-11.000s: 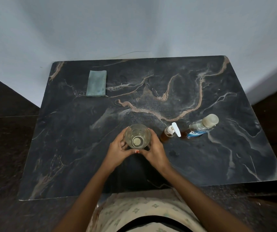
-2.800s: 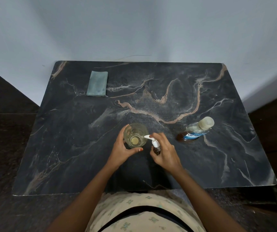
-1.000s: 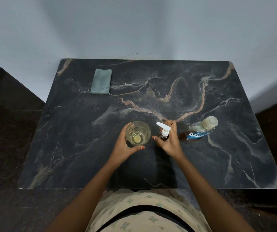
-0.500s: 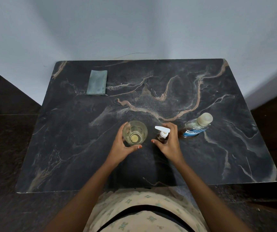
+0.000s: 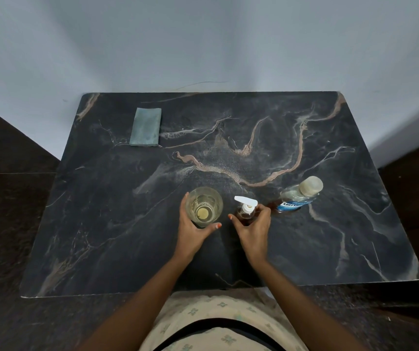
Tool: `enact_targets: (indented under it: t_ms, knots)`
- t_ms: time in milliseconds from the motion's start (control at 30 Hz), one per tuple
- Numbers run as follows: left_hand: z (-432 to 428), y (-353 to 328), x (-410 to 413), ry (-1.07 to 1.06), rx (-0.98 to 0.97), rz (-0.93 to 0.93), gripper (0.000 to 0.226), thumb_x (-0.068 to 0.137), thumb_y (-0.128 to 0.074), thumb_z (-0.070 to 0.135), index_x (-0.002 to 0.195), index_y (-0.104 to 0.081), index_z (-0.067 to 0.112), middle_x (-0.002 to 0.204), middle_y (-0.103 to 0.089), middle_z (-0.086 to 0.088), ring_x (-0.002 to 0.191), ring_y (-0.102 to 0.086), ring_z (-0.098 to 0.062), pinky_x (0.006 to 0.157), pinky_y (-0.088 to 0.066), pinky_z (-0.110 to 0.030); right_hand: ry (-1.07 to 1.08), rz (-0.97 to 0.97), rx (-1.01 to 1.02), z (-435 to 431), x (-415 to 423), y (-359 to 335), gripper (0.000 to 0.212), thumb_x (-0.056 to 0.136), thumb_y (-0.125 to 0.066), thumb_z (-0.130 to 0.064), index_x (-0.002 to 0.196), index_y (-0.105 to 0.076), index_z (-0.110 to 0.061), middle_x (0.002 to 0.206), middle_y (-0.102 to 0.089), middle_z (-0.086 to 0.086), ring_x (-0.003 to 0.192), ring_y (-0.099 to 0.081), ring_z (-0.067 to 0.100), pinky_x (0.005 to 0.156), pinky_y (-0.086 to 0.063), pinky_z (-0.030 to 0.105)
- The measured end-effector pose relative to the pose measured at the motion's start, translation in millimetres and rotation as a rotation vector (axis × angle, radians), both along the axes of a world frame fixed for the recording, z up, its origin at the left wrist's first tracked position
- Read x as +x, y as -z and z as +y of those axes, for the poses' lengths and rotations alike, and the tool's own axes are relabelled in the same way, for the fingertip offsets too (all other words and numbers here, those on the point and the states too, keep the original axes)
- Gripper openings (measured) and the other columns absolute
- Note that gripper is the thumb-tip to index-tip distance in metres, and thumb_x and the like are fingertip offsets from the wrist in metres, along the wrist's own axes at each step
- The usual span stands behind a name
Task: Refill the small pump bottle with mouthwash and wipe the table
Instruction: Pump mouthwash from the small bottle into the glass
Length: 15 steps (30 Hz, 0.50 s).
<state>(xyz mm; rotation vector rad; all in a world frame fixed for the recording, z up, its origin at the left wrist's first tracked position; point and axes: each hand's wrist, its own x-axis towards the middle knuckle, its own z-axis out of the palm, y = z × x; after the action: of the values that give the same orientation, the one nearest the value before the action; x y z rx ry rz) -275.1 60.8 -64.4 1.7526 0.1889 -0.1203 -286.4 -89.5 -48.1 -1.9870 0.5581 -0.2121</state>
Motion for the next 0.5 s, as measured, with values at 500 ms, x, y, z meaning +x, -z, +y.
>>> enact_targets:
  t_ms: [500]
  knots:
    - [13, -25, 36, -0.132, 0.142, -0.045, 0.084, 0.05, -0.088, 0.024, 0.117, -0.04, 0.038, 0.105, -0.053, 0.024, 0.097, -0.052, 0.005, 0.077, -0.034, 0.005, -0.133, -0.06, 0.07, -6, 44, -23, 0.054, 0.067, -0.077, -0.004, 0.089, -0.043, -0.039, 0.103, -0.056, 0.005, 0.095, -0.059, 0.019, 0.084, -0.053, 0.039]
